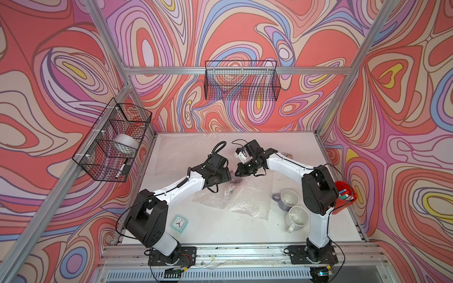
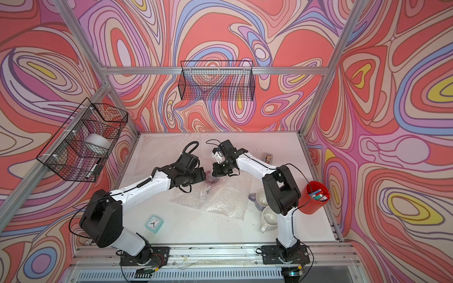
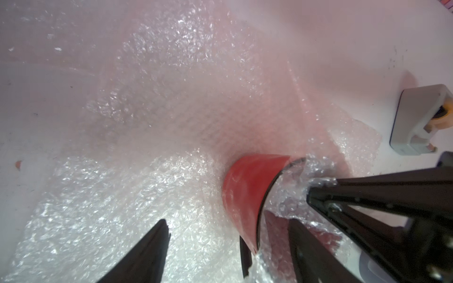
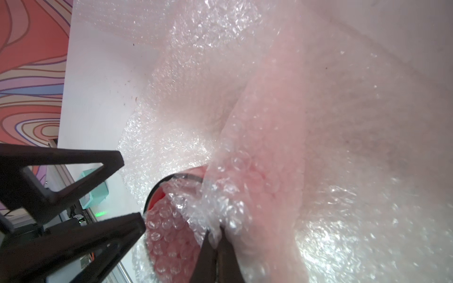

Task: Wrap mugs in bubble wrap
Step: Wrap the mug in bubble wrap.

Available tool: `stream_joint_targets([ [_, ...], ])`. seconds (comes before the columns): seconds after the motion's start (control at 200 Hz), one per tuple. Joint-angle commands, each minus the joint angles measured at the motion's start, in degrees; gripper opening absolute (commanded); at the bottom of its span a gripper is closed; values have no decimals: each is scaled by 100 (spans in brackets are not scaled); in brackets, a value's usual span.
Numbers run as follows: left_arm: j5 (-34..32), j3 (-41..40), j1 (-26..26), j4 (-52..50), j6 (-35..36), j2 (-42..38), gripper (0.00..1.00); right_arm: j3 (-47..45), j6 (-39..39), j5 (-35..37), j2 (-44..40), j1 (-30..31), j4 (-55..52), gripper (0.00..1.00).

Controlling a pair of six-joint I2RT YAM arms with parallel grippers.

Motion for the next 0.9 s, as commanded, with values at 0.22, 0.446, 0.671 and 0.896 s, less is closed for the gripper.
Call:
stream_joint_targets([
  [0.22,417,-2,37,597,-19,503,84,-18,-126,221,381,121,-492,0],
  [0.446,245,48,56,625,-116,882,84,-14,-117,30,281,128,-439,0],
  [0.671,225,94,82,609,-204,1116,84,-12,-41,-92,-140,124,-268,24],
  [0.896,273,73,91,619,-208,1138,84,-135,65,354,-634,124,-185,43],
])
